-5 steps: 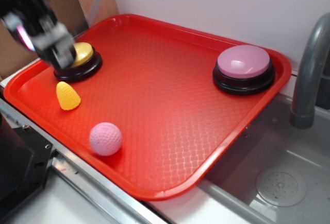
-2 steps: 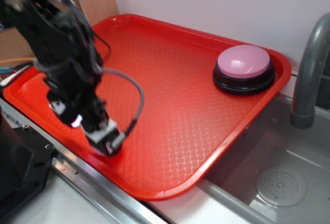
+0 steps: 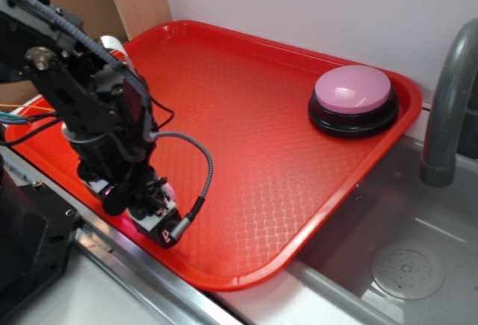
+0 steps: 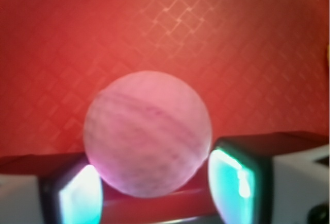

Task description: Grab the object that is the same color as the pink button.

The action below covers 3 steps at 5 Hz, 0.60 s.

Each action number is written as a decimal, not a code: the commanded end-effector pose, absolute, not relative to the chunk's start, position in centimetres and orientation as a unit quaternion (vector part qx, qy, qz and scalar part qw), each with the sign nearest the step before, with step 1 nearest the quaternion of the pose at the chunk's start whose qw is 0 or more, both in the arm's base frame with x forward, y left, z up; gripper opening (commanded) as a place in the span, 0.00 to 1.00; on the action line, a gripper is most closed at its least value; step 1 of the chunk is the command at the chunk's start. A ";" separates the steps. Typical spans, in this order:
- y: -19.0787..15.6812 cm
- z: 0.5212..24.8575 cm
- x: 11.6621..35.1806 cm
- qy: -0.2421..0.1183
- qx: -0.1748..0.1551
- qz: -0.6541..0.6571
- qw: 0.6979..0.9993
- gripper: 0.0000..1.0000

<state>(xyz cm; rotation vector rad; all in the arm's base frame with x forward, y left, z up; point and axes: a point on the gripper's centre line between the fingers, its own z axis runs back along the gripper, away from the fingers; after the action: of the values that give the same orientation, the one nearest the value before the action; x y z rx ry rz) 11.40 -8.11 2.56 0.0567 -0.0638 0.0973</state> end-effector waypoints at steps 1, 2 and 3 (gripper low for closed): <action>-7.4 3.5 12.1 -0.049 0.016 0.056 0.997 0.00; -6.3 5.6 13.7 -0.069 -0.003 0.057 0.996 0.00; -4.3 9.3 16.1 -0.093 -0.014 0.065 0.993 0.00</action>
<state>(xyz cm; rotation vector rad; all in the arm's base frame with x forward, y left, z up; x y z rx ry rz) 15.42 -4.29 8.46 -0.0165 -0.1529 0.1432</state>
